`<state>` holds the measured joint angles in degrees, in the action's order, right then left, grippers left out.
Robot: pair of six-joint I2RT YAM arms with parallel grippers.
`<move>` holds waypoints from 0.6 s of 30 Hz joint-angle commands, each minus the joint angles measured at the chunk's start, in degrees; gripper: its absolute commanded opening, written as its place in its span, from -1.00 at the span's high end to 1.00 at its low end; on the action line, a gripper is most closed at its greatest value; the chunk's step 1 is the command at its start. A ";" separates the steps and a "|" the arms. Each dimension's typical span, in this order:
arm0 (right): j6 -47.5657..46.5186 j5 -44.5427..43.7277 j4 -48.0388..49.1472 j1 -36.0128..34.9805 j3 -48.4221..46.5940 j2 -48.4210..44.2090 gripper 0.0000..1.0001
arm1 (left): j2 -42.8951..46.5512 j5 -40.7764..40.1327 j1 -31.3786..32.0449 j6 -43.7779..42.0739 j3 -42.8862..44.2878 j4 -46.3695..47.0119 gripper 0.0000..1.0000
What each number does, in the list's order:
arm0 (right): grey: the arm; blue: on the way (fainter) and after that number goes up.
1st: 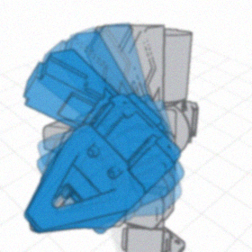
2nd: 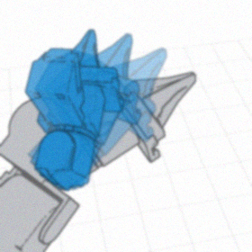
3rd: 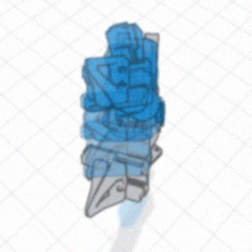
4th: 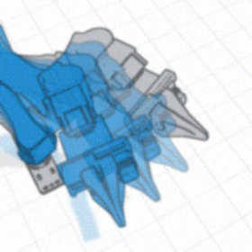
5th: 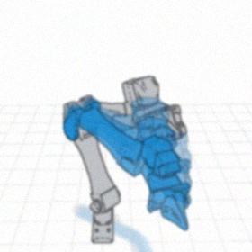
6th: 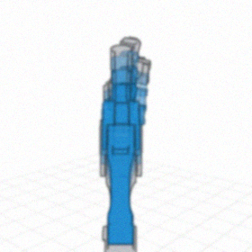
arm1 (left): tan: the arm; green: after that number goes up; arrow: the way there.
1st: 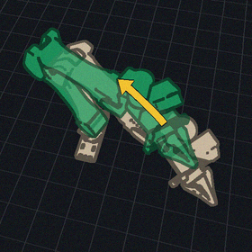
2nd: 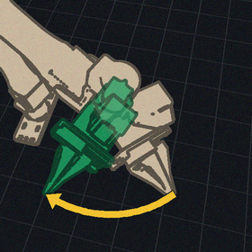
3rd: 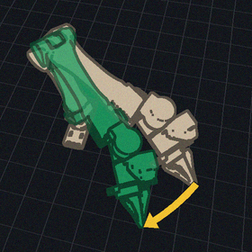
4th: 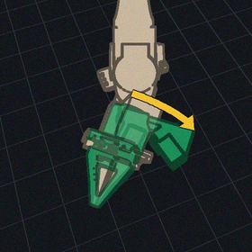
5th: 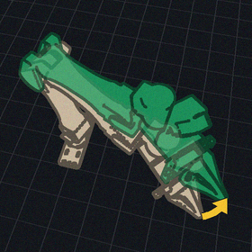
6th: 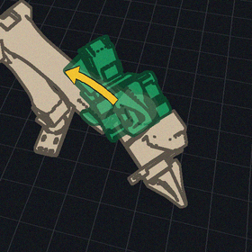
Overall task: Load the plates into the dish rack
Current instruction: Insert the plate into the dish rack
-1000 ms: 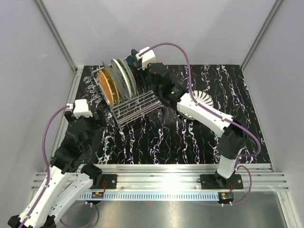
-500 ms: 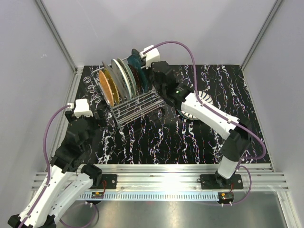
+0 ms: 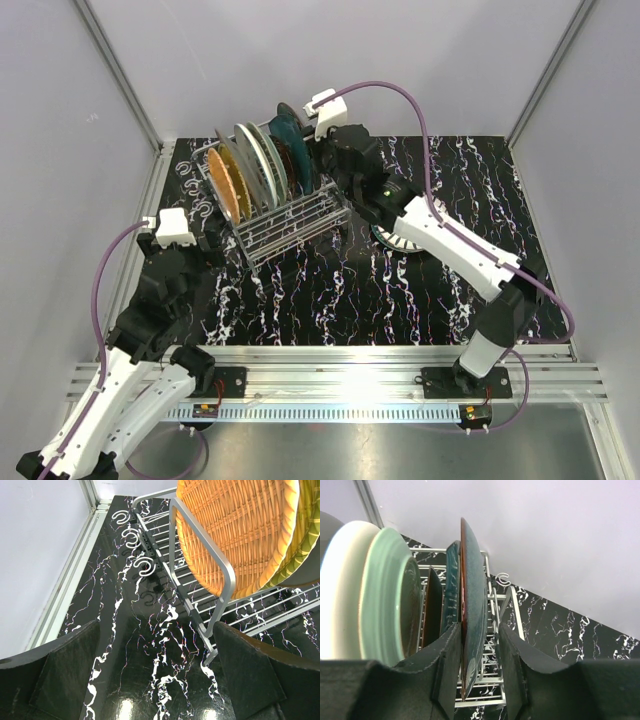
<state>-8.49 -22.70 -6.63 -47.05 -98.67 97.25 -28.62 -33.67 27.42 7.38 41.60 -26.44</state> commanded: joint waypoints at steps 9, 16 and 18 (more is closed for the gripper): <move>7.17 4.41 0.39 3.54 4.27 -9.71 0.24 | -0.56 -0.52 -0.09 -0.52 -0.12 2.62 -0.98; 16.64 7.40 1.71 9.24 15.16 -17.61 0.24 | -1.17 -0.87 -0.09 -0.52 -0.12 2.62 -0.98; 19.11 9.06 1.80 12.93 19.91 -20.60 0.24 | -1.26 -1.13 -0.09 -0.52 -0.12 2.53 -0.98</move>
<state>4.16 -16.36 -6.31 -38.00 -82.96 81.10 -29.43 -33.76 27.42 7.35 41.60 -26.44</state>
